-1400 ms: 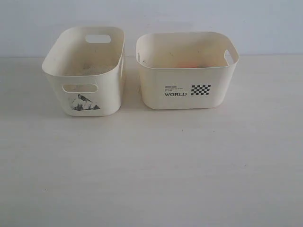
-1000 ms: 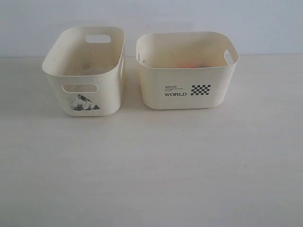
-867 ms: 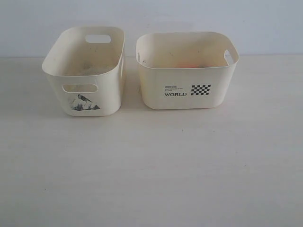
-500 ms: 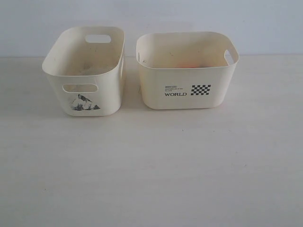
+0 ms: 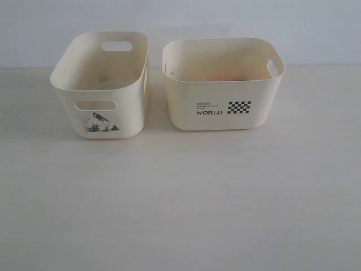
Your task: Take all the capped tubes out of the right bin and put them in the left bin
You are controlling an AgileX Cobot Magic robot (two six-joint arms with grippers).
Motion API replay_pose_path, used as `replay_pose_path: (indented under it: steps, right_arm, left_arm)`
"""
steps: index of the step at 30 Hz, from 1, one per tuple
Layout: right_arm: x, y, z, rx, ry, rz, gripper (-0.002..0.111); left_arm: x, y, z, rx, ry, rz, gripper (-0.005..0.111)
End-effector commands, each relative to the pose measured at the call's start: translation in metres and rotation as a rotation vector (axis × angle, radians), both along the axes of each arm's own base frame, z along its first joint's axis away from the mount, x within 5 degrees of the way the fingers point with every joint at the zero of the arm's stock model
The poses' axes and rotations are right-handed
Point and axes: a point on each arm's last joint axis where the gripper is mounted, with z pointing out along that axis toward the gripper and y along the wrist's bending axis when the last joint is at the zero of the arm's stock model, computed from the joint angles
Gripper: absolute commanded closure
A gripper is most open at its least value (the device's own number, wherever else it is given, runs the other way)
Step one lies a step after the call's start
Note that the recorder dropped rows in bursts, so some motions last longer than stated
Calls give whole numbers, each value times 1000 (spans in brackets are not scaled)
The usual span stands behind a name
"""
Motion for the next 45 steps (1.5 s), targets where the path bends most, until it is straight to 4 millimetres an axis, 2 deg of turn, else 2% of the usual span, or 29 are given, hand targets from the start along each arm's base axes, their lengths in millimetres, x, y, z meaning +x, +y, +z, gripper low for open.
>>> replay_pose_path:
  steps: [1,5,9,13,16,18,23,31,34,38,42,45]
  right_arm:
    - [6,0,10,51,-85,-3,109]
    - [26,1,-1,62,23,6,109]
    - [61,14,-6,71,191,77,109]
    - [105,45,3,-49,307,225,109]
    - [140,62,13,-45,405,254,109]
    - [163,68,21,-4,459,237,109]
    - [214,79,25,8,591,213,109]
    - [272,93,22,-62,840,214,109]
    - [295,98,20,-87,841,228,109]
    - [322,104,31,-84,692,236,109]
    - [332,103,38,-97,610,240,109]
    - [336,92,37,-102,608,222,109]
  left_arm:
    - [0,0,1,-8,-6,2,102]
    - [0,0,1,-8,-6,2,102]
    - [0,0,1,-8,-6,2,102]
    - [0,0,1,-8,-6,2,102]
    - [0,0,1,-8,-6,2,102]
    - [0,0,1,-8,-6,2,102]
    - [0,0,1,-8,-6,2,102]
    - [0,0,1,-8,-6,2,102]
    - [0,0,1,-8,-6,2,102]
    - [0,0,1,-8,-6,2,102]
    - [0,0,1,-8,-6,2,102]
    - [0,0,1,-8,-6,2,102]
